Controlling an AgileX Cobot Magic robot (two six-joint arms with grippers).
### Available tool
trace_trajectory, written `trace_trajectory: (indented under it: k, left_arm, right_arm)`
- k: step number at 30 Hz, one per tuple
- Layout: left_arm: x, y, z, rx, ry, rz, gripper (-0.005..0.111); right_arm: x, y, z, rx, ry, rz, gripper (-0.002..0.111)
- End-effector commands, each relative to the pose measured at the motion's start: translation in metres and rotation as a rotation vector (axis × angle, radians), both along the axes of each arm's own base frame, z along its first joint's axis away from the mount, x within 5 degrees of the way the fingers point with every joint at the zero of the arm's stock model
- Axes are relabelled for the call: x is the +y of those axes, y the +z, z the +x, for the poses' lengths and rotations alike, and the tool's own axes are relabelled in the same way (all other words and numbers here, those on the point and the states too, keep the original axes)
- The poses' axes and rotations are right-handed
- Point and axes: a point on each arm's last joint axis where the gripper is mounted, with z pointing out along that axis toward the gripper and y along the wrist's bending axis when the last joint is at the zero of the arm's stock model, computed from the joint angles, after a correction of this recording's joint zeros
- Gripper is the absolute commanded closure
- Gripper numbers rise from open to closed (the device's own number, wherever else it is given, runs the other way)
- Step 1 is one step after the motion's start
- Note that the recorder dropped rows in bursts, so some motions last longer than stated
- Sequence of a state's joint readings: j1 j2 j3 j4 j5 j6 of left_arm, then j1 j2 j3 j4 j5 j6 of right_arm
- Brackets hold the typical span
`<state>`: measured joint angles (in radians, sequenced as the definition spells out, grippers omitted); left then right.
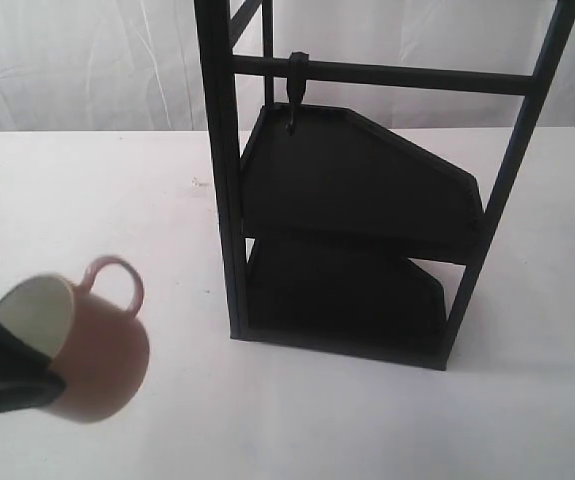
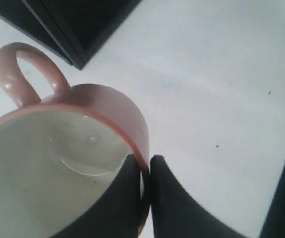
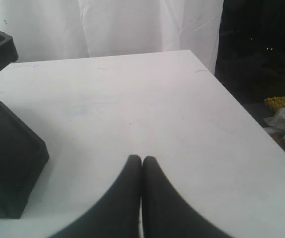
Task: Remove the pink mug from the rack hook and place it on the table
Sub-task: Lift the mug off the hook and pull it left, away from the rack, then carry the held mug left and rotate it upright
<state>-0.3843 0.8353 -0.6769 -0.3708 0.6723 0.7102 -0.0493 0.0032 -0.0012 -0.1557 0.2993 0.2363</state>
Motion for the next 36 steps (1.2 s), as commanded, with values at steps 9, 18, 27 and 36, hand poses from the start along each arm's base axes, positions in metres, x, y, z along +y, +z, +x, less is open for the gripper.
trace_trajectory:
  k: [9, 18, 27, 36]
  left_arm:
    - [0.0122, -0.0293, 0.0091, -0.133, 0.1, 0.089, 0.107]
    - [0.0122, -0.0294, 0.009, -0.129, 0.105, 0.086, 0.107]
    - [0.0121, -0.0293, 0.0089, -0.127, 0.106, 0.083, 0.107]
    - [0.012, -0.0309, 0.0075, -0.104, 0.099, 0.09, 0.107]
  right_arm:
    - [0.0004, 0.0005, 0.0, -0.011, 0.004, 0.006, 0.108]
    - [0.0004, 0.0005, 0.0, -0.011, 0.004, 0.006, 0.108]
    - [0.0004, 0.0005, 0.0, -0.011, 0.004, 0.006, 0.108]
    - [0.0004, 0.0005, 0.0, -0.011, 0.004, 0.006, 0.108]
